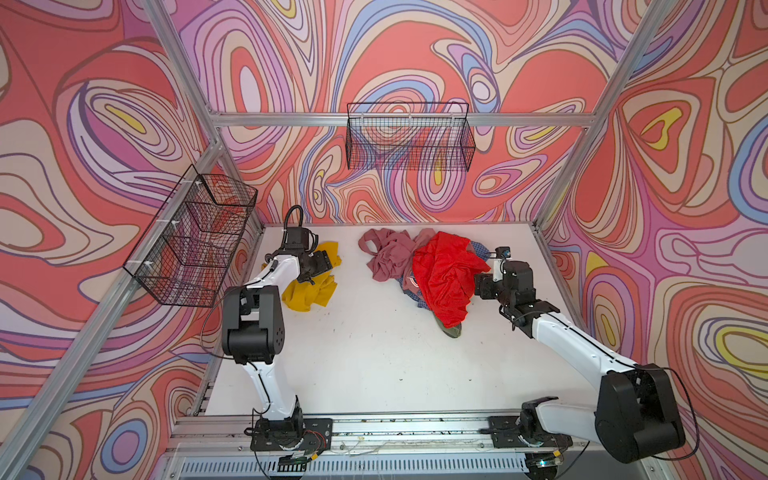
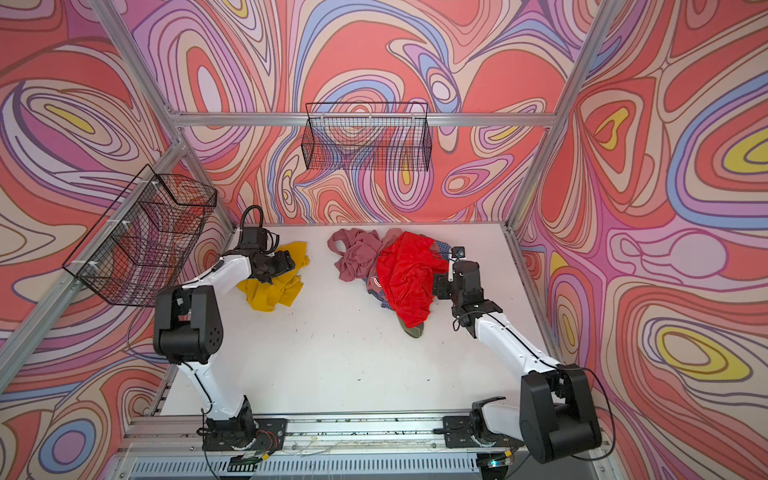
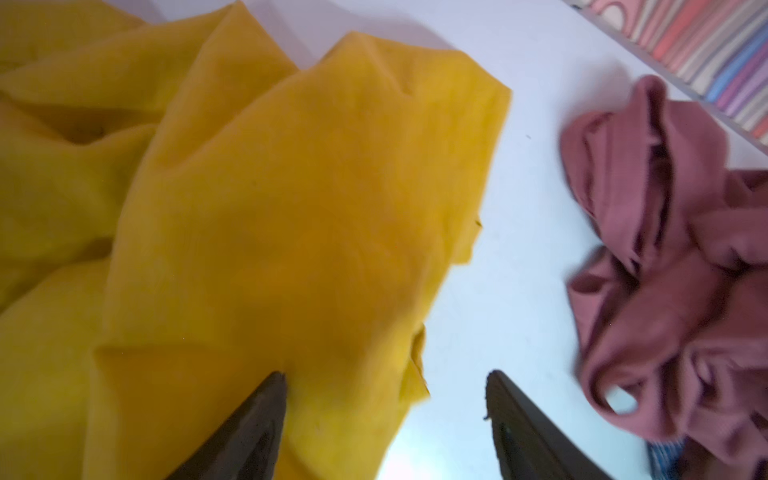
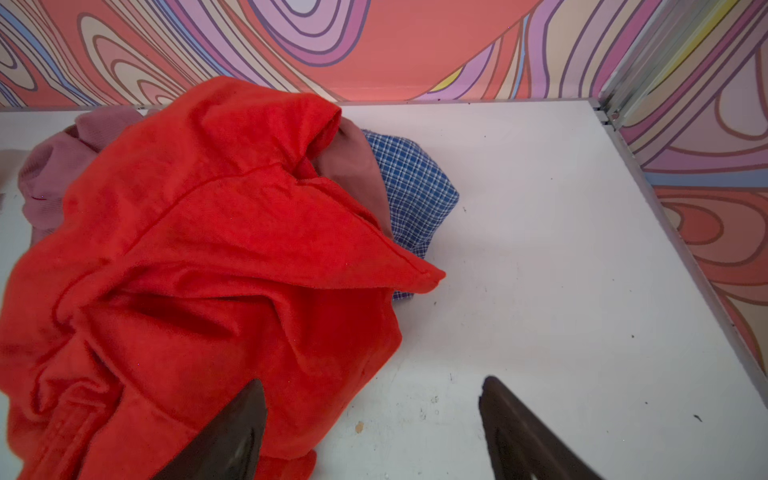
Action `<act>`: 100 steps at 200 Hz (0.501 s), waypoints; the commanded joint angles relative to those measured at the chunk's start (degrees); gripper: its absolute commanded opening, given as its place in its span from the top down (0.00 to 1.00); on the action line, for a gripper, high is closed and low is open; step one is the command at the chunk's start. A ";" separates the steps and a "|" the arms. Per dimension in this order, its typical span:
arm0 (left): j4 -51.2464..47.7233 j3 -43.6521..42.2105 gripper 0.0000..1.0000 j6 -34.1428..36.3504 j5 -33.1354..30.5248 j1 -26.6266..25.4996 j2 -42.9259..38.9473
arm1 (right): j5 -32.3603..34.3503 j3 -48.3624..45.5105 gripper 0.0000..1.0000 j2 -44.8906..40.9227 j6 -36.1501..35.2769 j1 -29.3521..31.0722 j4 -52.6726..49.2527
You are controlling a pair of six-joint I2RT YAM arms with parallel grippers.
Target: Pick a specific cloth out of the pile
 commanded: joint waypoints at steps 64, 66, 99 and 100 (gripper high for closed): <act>31.71 -37.77 0.14 10.19 -23.75 -7.25 -30.42 | 6.01 -17.09 0.15 7.31 -8.67 -1.25 42.74; 32.49 -38.49 0.14 10.58 -24.33 -7.38 -30.61 | 6.00 -17.22 0.15 7.87 -8.68 -1.33 43.61; 42.21 -43.76 0.13 15.81 -27.22 -8.43 -31.77 | 6.78 -18.31 0.15 17.11 -9.75 -2.25 54.60; 42.46 -43.81 0.13 16.06 -27.26 -8.45 -31.73 | 6.87 -18.32 0.15 17.43 -9.71 -2.29 55.06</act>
